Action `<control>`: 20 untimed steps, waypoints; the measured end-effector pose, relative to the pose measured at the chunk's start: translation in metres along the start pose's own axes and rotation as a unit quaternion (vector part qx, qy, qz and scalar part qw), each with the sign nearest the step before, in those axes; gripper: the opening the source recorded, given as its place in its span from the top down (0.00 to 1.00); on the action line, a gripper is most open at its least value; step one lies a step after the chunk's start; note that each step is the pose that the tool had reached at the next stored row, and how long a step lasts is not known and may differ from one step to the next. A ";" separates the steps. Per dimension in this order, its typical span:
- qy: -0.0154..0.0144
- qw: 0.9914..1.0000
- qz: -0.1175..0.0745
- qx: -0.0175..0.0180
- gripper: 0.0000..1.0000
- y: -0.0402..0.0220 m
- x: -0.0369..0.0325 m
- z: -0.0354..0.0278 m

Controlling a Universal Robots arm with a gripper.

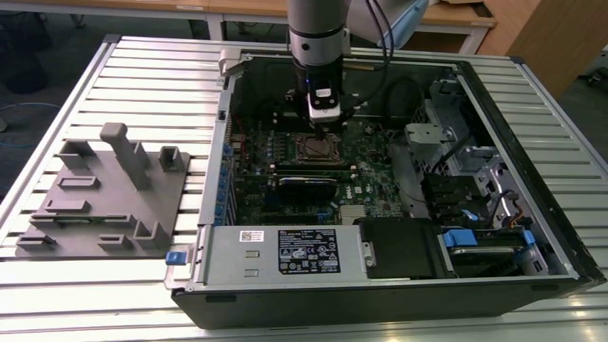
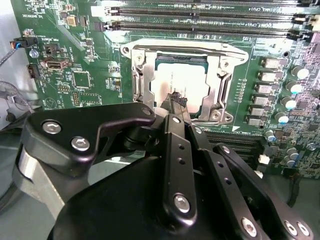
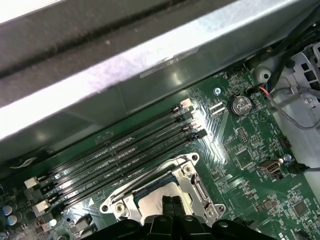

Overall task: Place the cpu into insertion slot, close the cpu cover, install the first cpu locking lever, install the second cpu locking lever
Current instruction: 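Install the first cpu locking lever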

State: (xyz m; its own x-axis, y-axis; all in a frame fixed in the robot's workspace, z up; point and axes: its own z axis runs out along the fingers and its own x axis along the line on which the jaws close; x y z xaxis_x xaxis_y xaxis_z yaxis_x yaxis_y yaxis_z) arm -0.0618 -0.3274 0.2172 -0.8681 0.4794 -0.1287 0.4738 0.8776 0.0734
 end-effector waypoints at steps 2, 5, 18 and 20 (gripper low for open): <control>0.000 1.000 0.000 0.000 0.89 0.0000 0.0000 0.0000; 0.011 1.000 0.000 0.006 0.89 0.0000 0.0002 0.0010; 0.035 0.999 -0.038 0.015 0.89 -0.0001 0.0004 0.0026; 0.036 0.998 -0.053 0.013 0.89 -0.0001 0.0004 0.0028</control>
State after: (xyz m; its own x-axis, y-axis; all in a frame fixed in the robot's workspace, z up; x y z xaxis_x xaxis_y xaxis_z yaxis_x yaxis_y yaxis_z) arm -0.0618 -0.3273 0.2144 -0.9214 0.3835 -0.0624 0.3819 0.9235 0.0372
